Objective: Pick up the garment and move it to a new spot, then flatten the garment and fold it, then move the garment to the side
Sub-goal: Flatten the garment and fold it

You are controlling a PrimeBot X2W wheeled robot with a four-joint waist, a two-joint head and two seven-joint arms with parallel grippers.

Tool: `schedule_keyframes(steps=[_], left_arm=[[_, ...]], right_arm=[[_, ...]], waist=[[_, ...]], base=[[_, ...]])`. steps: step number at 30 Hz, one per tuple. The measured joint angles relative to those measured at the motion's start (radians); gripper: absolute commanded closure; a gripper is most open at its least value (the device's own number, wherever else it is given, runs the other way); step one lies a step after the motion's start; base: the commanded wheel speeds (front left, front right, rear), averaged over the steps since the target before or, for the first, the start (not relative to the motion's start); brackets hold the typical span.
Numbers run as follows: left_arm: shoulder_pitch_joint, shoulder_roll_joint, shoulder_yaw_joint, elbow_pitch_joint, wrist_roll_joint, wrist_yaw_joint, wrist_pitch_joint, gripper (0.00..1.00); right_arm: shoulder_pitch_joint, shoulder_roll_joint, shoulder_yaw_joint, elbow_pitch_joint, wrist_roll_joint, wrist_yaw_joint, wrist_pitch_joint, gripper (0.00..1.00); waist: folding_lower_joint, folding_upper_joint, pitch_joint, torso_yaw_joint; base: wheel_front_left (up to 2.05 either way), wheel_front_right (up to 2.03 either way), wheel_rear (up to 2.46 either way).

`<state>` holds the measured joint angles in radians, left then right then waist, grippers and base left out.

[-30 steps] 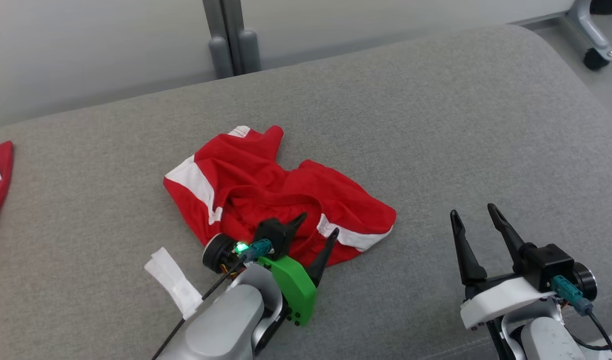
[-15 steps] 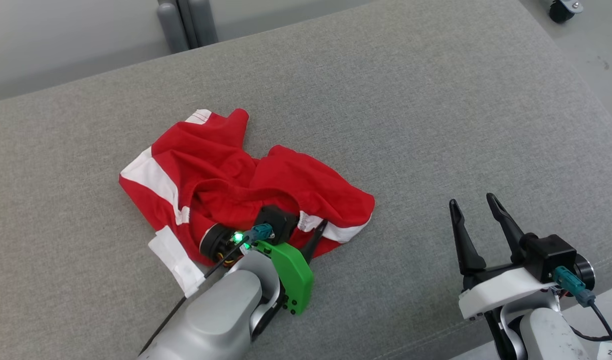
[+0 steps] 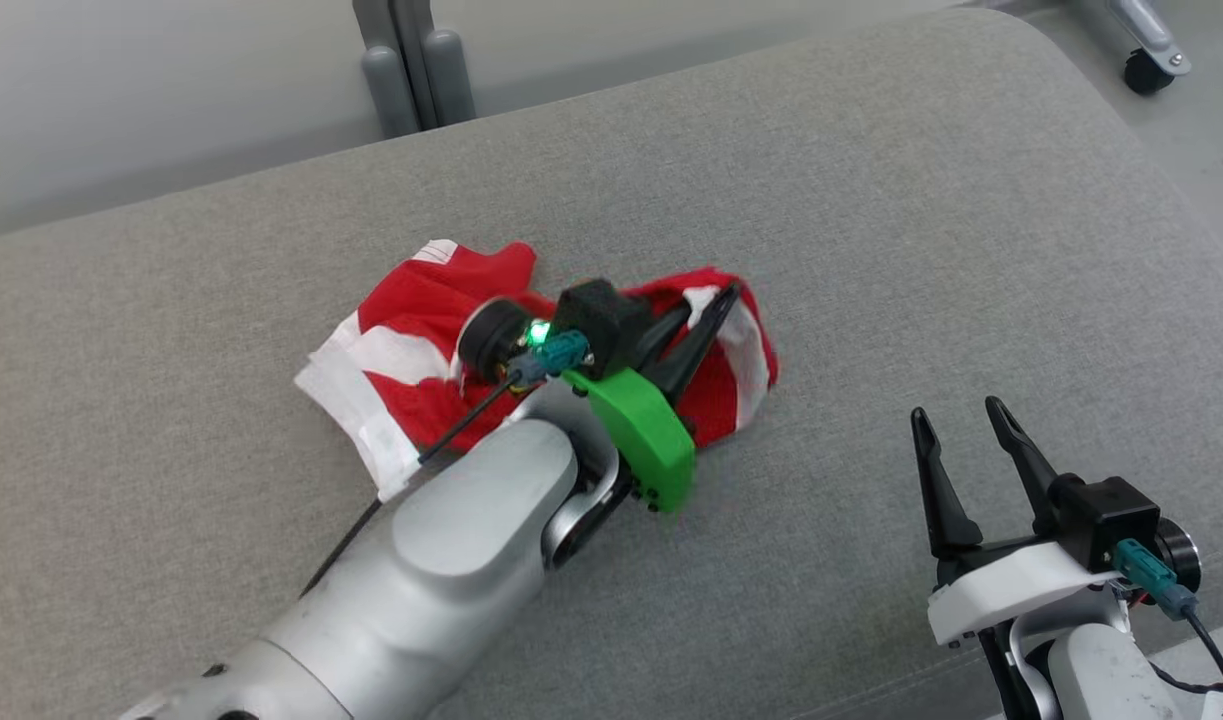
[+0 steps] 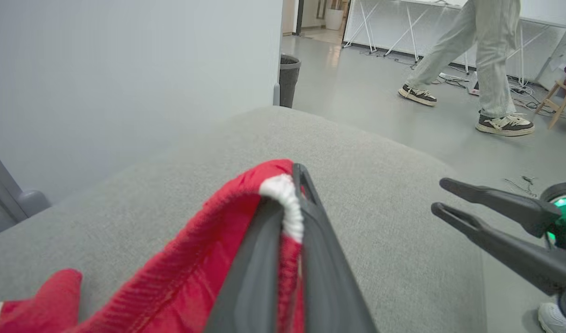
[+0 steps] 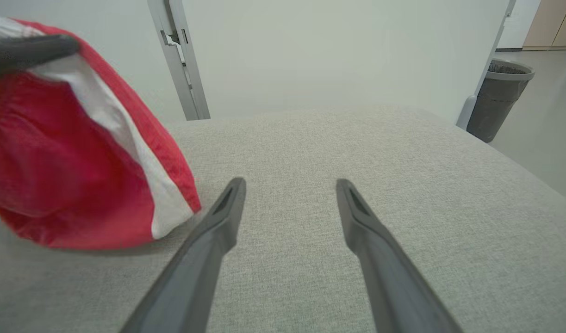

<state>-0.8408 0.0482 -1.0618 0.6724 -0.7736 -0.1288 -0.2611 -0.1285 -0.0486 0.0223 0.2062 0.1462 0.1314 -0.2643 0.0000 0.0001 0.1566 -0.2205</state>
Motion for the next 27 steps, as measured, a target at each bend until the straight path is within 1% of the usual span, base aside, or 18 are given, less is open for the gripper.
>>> schedule_keyframes(steps=[5, 8, 11, 13, 16, 19, 24, 27], left_arm=[[-0.071, 0.001, 0.044, -0.119, 0.06, 0.0, 0.0, 1.0], [-0.11, 0.0, 0.091, -0.207, 0.09, 0.0, -0.002, 1.0], [-0.115, -0.001, 0.133, -0.278, 0.096, 0.0, -0.001, 1.0], [-0.104, -0.001, 0.152, -0.298, 0.095, 0.0, -0.002, 1.0], [-0.047, 0.001, 0.154, -0.272, 0.099, 0.0, -0.003, 1.0], [0.023, 0.016, 0.161, -0.239, 0.076, 0.0, -0.003, 1.0], [0.134, 0.066, 0.169, -0.18, 0.026, 0.0, -0.003, 1.0], [0.197, 0.106, 0.199, -0.137, 0.003, 0.0, -0.003, 1.0]], right_arm=[[0.01, 0.0, -0.003, 0.005, -0.009, 0.0, 0.0, 0.0], [0.012, 0.0, 0.001, 0.007, -0.01, 0.0, 0.0, 0.0], [0.016, 0.0, -0.002, 0.007, -0.012, 0.0, 0.0, 0.0], [0.018, 0.0, -0.007, 0.007, -0.013, 0.0, 0.0, 0.0], [0.024, 0.0, -0.023, 0.003, -0.015, 0.0, 0.0, 0.0], [0.029, 0.0, -0.033, 0.004, -0.016, 0.0, 0.0, 0.0], [0.03, 0.0, -0.041, 0.003, -0.021, 0.0, 0.0, 0.0], [0.031, 0.0, -0.042, 0.003, -0.024, 0.0, 0.0, 0.0]], waist=[[0.0001, 0.0, -0.019, 0.018], [0.0, 0.0, -0.032, 0.027], [0.0, 0.0, -0.04, 0.036], [0.0, 0.0, -0.043, 0.044], [0.0, 0.0, -0.043, 0.061], [0.0, 0.0, -0.042, 0.081], [0.0, 0.0, -0.04, 0.113], [0.0, 0.0, -0.041, 0.129]], base=[[0.0, 0.0, 0.0], [0.0, 0.0, 0.0], [0.0, 0.0, 0.0], [0.0, 0.0, 0.0], [0.0, 0.0, 0.0], [0.0, 0.0, 0.0], [0.0, 0.0, 0.0], [0.0, 0.0, 0.0]])
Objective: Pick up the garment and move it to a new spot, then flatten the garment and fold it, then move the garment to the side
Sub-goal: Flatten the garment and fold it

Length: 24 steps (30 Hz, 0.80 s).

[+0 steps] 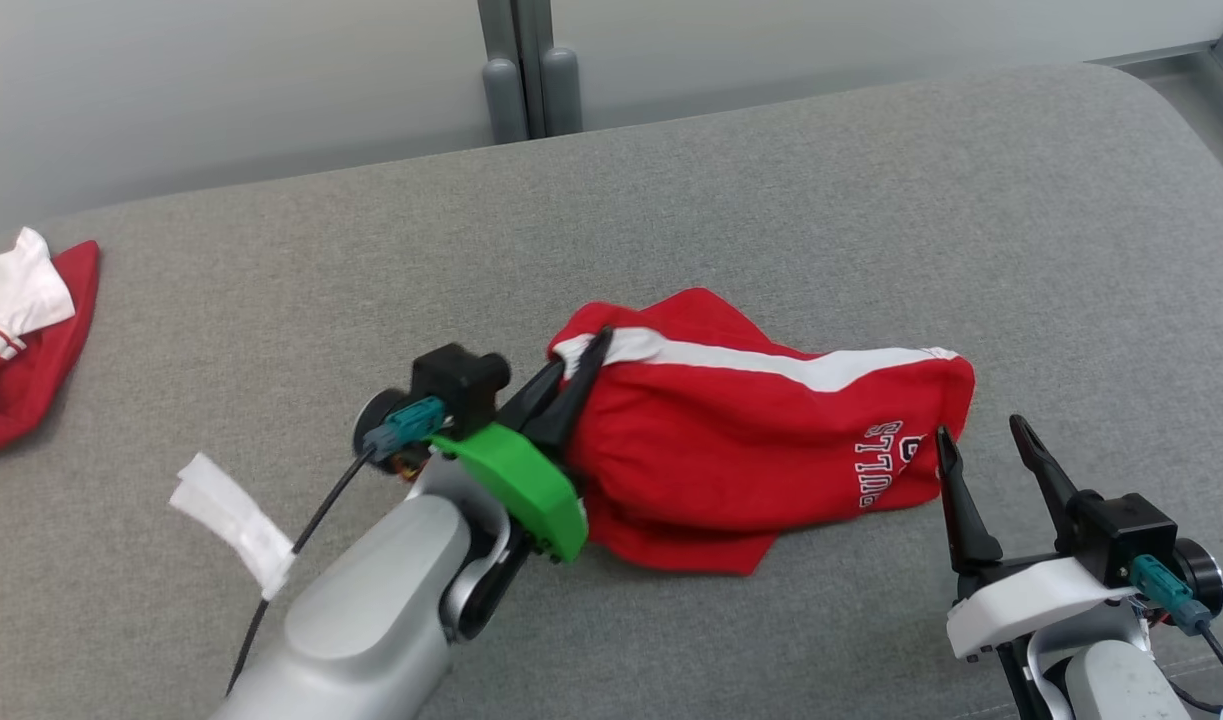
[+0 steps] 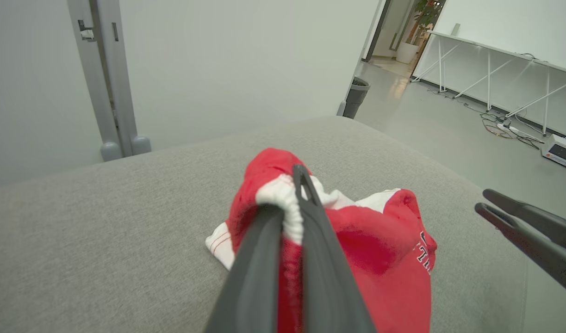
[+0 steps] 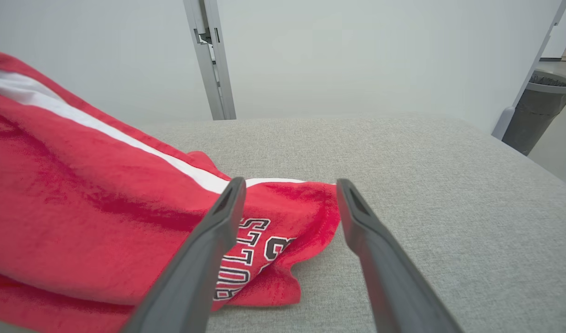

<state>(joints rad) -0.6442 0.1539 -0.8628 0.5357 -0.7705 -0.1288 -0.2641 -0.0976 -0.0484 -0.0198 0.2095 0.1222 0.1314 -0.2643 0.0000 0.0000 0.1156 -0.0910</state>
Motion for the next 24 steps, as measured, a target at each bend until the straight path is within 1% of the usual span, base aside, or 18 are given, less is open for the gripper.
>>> schedule_keyframes(steps=[4, 7, 10, 14, 15, 16, 17, 18, 24], left_arm=[[0.077, 0.052, 0.052, 0.062, -0.026, 0.0, 0.0, 1.0], [0.123, 0.075, 0.082, 0.1, -0.033, 0.0, 0.0, 1.0], [0.16, 0.081, 0.098, 0.128, -0.045, 0.0, 0.0, 1.0], [0.195, 0.072, 0.112, 0.156, -0.056, 0.0, 0.0, 1.0], [0.203, 0.067, 0.121, 0.161, -0.056, 0.0, 0.0, 0.81], [0.208, 0.063, 0.128, 0.165, -0.056, 0.0, 0.0, 0.58], [0.213, 0.057, 0.143, 0.166, -0.052, 0.0, 0.0, 0.2], [0.22, 0.053, 0.162, 0.166, -0.039, 0.0, 0.0, 0.0], [0.28, 0.032, 0.234, 0.165, 0.022, 0.0, 0.0, 0.0]], right_arm=[[0.006, 0.0, 0.0, 0.0, -0.004, 0.0, 0.0, 0.0], [0.009, 0.0, 0.0, 0.001, -0.008, 0.0, 0.0, 0.0], [0.014, 0.0, 0.001, 0.001, -0.01, 0.0, 0.0, 0.0], [0.018, 0.0, 0.004, 0.002, -0.015, 0.0, 0.0, 0.0], [0.02, 0.0, 0.005, 0.003, -0.016, 0.0, 0.0, 0.0], [0.021, 0.0, 0.007, 0.005, -0.017, 0.0, 0.0, 0.0], [0.021, 0.0, 0.009, 0.006, -0.017, 0.0, 0.0, 0.0], [0.022, 0.0, 0.011, 0.007, -0.017, 0.0, 0.0, 0.0], [0.027, 0.0, 0.018, 0.012, -0.018, 0.0, 0.0, 0.0]], waist=[[0.0, 0.0, -0.006, 0.014], [0.0, 0.0, -0.012, 0.021], [0.0, 0.0, -0.017, 0.026], [0.0, 0.0, -0.024, 0.031], [0.0, 0.0, -0.026, 0.031], [0.0, 0.0, -0.028, 0.031], [0.0, 0.0, -0.03, 0.031], [0.0, 0.0, -0.032, 0.031], [0.0, 0.0, -0.048, 0.026]], base=[[0.0, 0.0, 0.0], [0.0, 0.0, 0.0], [0.0, 0.0, 0.0], [0.0, 0.0, 0.0], [0.0, 0.0, 0.0], [0.0, 0.0, 0.0], [0.0, 0.0, 0.0], [0.0, 0.0, 0.0], [0.0, 0.0, 0.0]])
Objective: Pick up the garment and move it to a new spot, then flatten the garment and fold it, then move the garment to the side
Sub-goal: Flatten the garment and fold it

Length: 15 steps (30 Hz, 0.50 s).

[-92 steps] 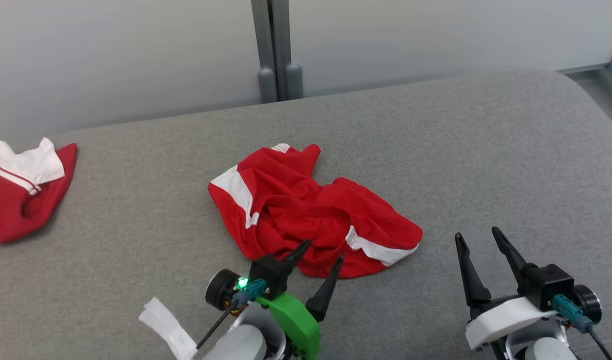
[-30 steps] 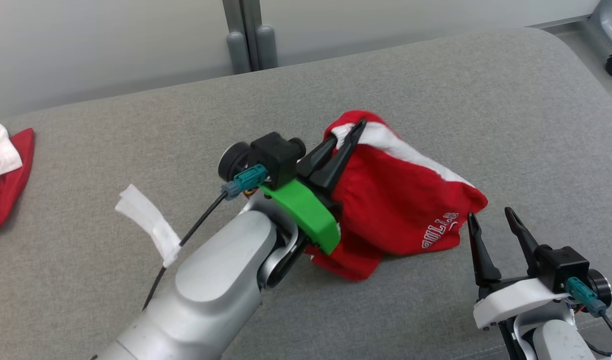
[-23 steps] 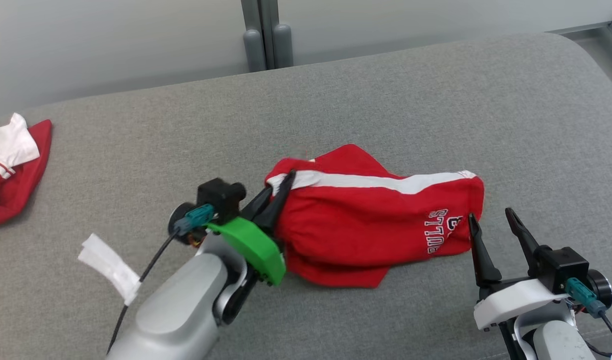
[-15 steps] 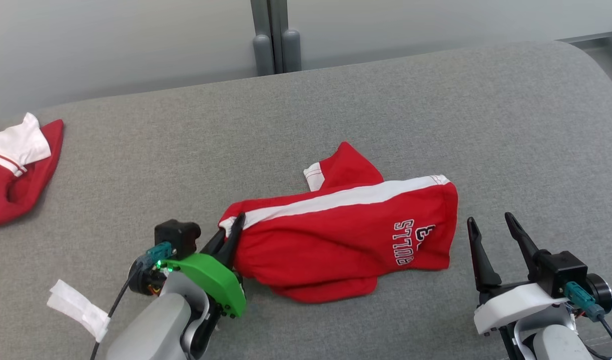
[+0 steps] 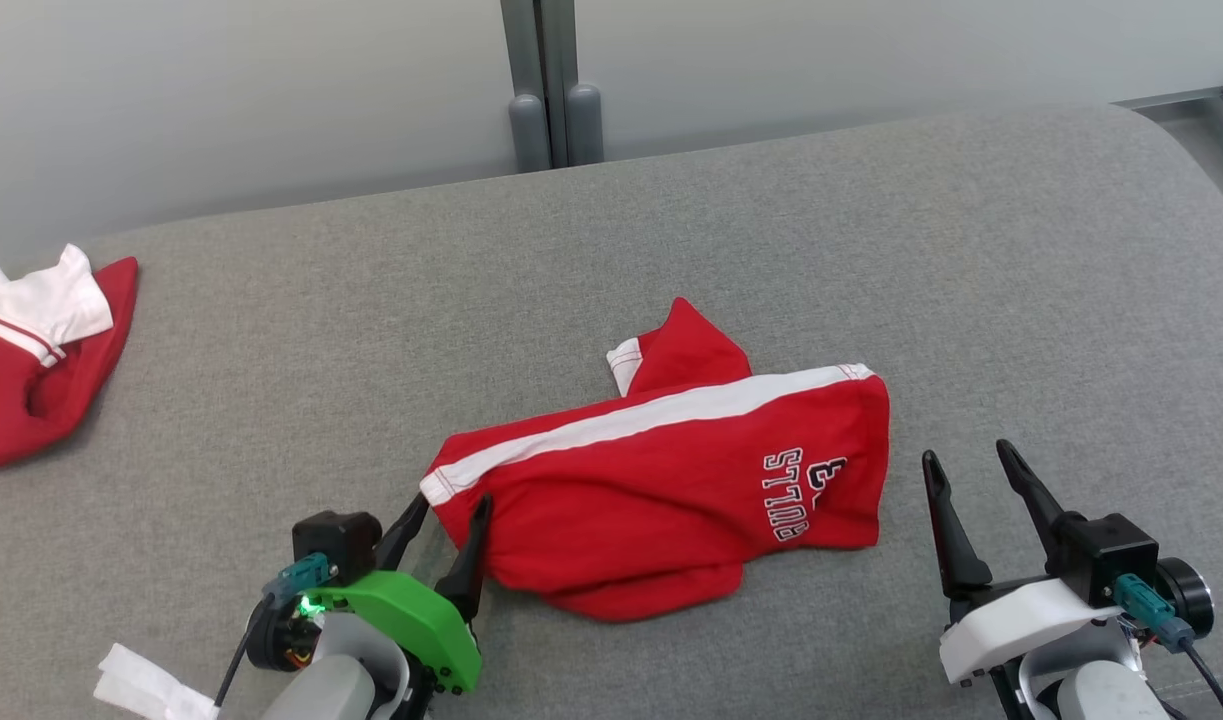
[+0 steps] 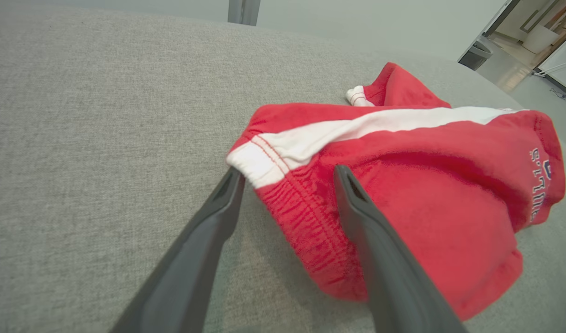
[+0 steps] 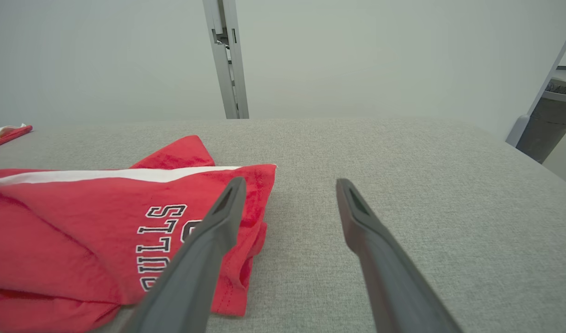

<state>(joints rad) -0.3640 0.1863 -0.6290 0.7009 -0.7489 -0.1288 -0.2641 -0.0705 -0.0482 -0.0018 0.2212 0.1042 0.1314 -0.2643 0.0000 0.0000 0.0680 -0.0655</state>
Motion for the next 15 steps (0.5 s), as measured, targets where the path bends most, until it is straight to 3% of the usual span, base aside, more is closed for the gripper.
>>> schedule_keyframes(steps=[7, 15], left_arm=[[0.074, -0.004, 0.072, -0.022, 0.055, 0.0, 0.0, 0.0], [0.155, -0.034, 0.27, -0.17, 0.161, 0.005, 0.0, 0.0]], right_arm=[[0.014, 0.0, -0.007, 0.001, -0.002, 0.0, 0.0, 0.0], [0.016, 0.0, -0.018, 0.002, -0.008, 0.0, 0.0, 0.0]], waist=[[0.0, 0.0, -0.017, 0.001], [0.0, 0.0, -0.033, 0.016]], base=[[0.0, 0.0, 0.0], [0.0, 0.0, 0.0]])
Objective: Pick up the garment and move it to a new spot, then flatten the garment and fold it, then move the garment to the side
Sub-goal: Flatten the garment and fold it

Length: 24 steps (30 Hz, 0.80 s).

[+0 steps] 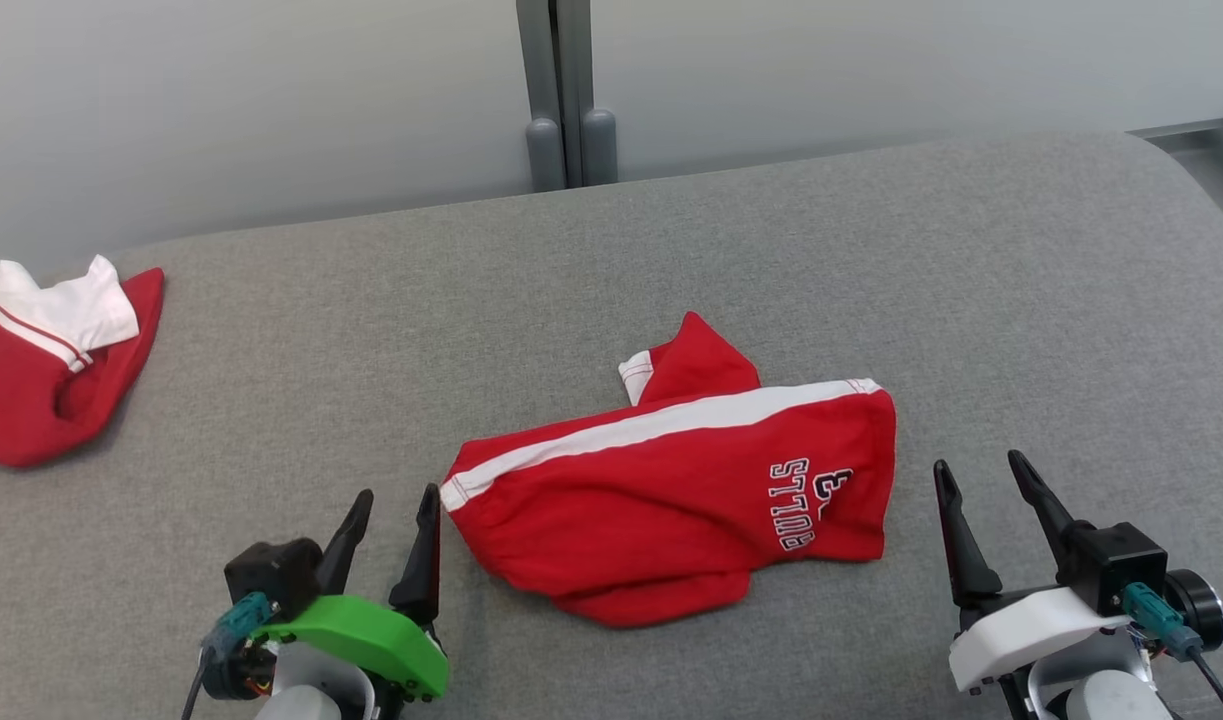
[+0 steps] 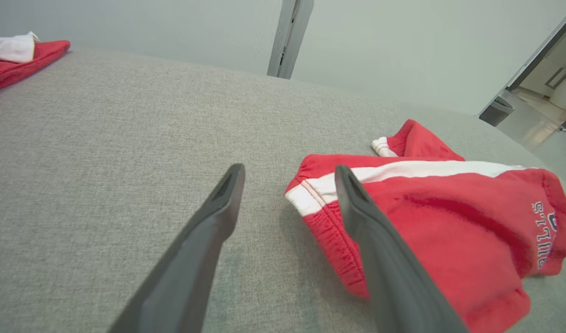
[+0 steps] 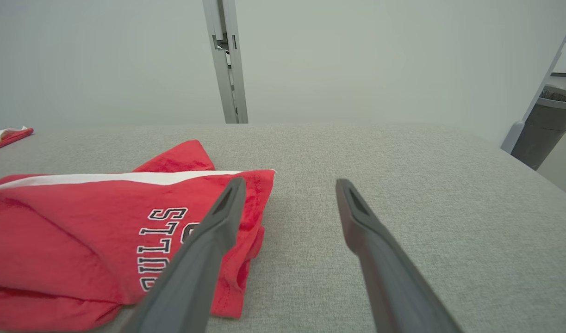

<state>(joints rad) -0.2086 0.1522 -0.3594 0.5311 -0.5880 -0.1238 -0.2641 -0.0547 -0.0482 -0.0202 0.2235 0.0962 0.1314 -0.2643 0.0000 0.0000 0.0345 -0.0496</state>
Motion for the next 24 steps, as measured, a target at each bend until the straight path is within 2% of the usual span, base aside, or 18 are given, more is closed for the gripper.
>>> schedule_keyframes(steps=[7, 14, 24], left_arm=[[0.082, -0.061, 0.12, -0.128, 0.116, 0.0, 0.0, 0.0], [0.145, -0.089, 0.164, -0.182, 0.196, 0.0, 0.0, 0.0], [0.205, -0.101, 0.191, -0.205, 0.201, 0.0, 0.0, 0.0]], right_arm=[[-0.011, 0.0, -0.011, -0.007, -0.009, 0.0, 0.0, 0.0], [-0.015, 0.0, -0.016, -0.01, -0.013, 0.0, 0.0, 0.0], [0.0, 0.0, -0.012, -0.001, -0.009, 0.0, 0.0, 0.0]], waist=[[0.0, 0.0, -0.026, 0.01], [0.0, 0.0, -0.051, 0.017], [0.0, 0.0, -0.071, 0.031]], base=[[0.0, 0.0, 0.0], [0.0, 0.0, 0.0], [0.0, 0.0, 0.0]])
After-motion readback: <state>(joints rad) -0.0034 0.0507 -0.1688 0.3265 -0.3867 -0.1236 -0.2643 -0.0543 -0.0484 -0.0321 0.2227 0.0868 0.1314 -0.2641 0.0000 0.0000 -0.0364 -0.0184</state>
